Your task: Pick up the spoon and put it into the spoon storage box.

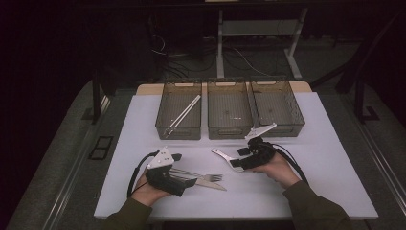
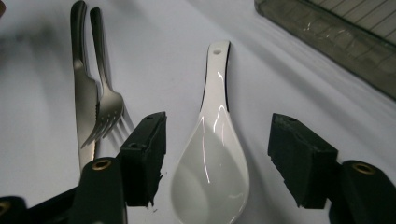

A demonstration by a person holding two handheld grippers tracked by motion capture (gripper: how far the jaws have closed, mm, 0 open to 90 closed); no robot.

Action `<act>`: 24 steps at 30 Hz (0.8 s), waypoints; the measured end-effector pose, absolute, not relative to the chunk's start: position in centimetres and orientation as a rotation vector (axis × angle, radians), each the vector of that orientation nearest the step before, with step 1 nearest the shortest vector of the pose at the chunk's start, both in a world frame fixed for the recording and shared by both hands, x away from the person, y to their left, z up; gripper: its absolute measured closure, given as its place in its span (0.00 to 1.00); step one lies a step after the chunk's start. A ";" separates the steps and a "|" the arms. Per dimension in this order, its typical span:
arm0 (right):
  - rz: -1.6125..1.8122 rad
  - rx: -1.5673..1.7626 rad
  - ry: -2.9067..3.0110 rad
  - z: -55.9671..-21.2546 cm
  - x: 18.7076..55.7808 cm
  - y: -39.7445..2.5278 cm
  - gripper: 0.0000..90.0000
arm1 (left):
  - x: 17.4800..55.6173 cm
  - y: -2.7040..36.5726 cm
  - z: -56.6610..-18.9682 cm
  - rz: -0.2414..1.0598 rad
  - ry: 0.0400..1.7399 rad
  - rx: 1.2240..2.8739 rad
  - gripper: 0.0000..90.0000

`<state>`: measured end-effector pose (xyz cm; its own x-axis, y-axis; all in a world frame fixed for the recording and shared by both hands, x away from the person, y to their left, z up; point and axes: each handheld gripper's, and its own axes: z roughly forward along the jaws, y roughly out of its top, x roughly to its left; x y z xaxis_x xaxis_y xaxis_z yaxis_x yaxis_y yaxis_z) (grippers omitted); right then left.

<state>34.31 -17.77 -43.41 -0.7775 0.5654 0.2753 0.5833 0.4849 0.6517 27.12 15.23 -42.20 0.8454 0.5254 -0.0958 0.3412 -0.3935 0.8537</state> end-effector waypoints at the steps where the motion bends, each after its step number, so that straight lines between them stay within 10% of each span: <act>1: -1.186 -1.035 -2.691 -43.5 34.3 -17.8 0.44 | 27.1 15.2 -42.2 0.231 0.635 2.020 0.00; 24: -1.077 -0.978 -2.771 -44.1 33.9 -17.5 0.60 | 27.0 15.3 -42.1 0.232 0.627 2.025 0.00</act>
<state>33.91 -17.46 -44.06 -0.8045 0.5493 0.2260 0.5576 0.5675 0.6058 27.04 15.26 -42.08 0.8493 0.5200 -0.0910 0.3362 -0.3999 0.8527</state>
